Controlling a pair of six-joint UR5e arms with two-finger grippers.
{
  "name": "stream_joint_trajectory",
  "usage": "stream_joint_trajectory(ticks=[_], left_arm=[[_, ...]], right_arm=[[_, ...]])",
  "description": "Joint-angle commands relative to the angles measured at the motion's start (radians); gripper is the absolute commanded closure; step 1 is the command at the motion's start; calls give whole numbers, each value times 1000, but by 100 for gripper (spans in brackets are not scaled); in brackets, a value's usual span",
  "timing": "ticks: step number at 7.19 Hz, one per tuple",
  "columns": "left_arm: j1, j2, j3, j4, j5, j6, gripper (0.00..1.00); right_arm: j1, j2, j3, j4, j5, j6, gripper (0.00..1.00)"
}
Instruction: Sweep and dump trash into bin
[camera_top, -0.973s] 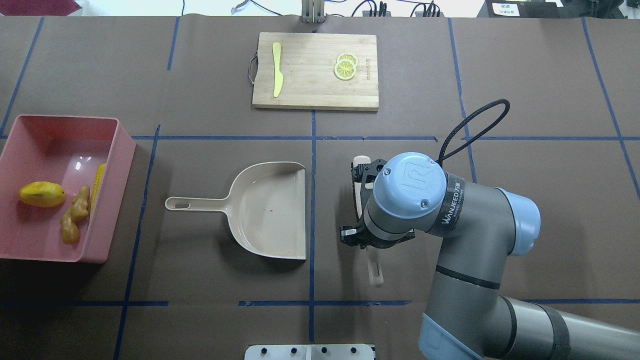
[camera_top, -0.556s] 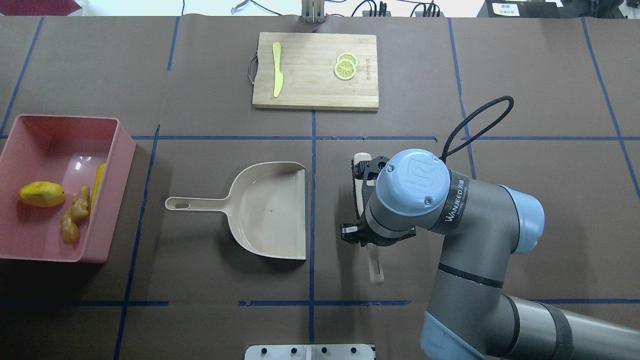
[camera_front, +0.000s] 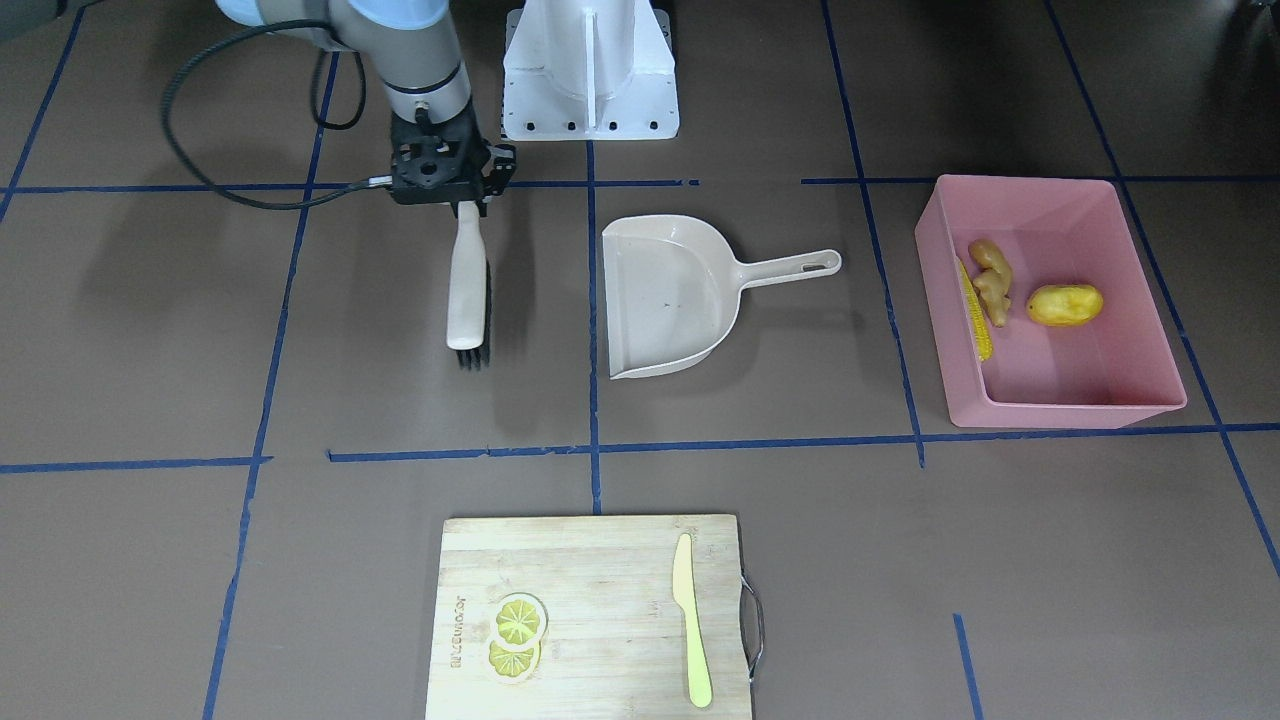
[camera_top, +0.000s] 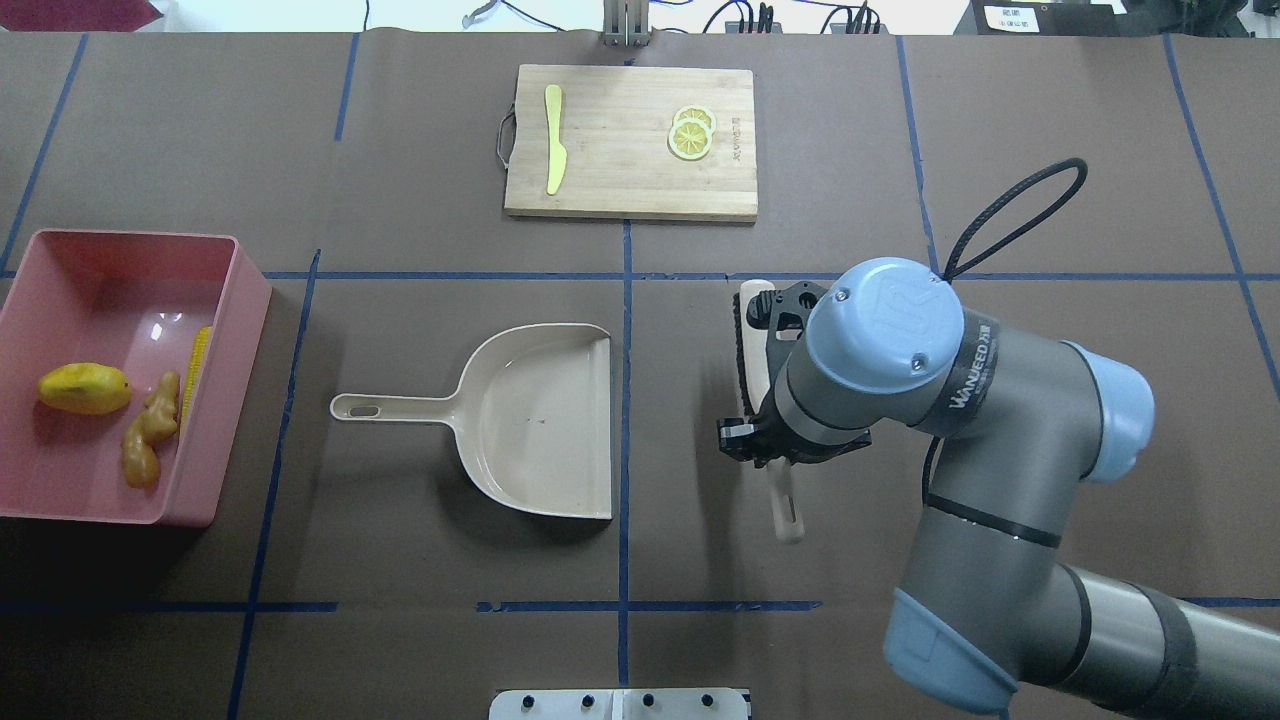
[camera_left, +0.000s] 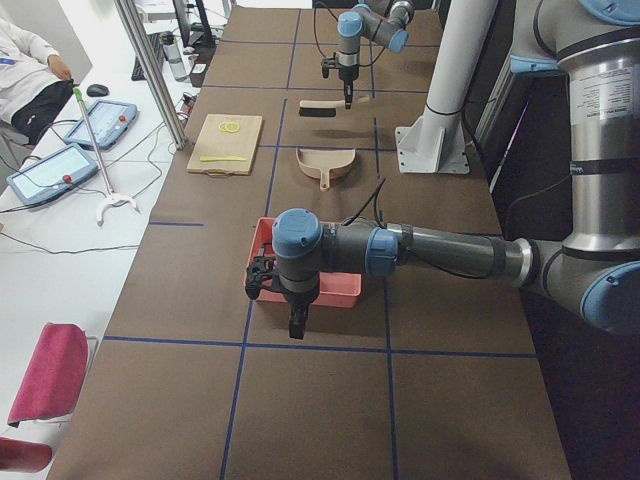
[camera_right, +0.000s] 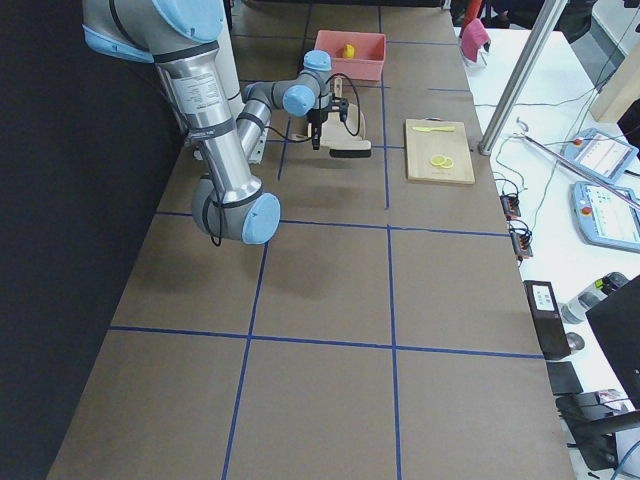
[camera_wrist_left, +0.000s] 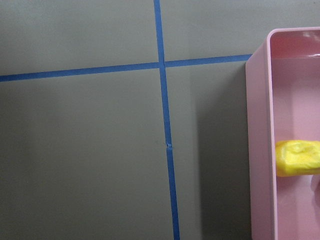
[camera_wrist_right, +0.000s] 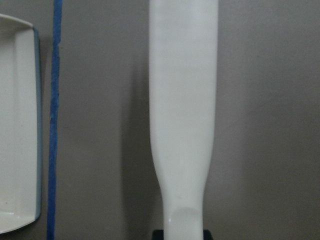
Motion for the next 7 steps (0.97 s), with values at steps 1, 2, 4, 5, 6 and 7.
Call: stream_joint_trajectory(ticks=[1, 2, 4, 5, 6, 7], left_arm=[[-3, 20, 1, 10, 36, -1, 0], [0, 20, 4, 8, 36, -2, 0], [0, 23, 8, 2, 33, -6, 0], [-2, 25, 1, 5, 23, -4, 0], [0, 25, 2, 7, 7, -6, 0], [-2, 26, -4, 7, 3, -6, 0]], right_arm=[[61, -136, 83, 12, 30, -102, 100], [119, -225, 138, 12, 42, -209, 100], [234, -381, 146, 41, 65, -416, 100], [285, -503, 138, 157, 100, -464, 100], [328, -620, 125, 300, 140, -468, 100], [361, -714, 100, 388, 171, -468, 100]])
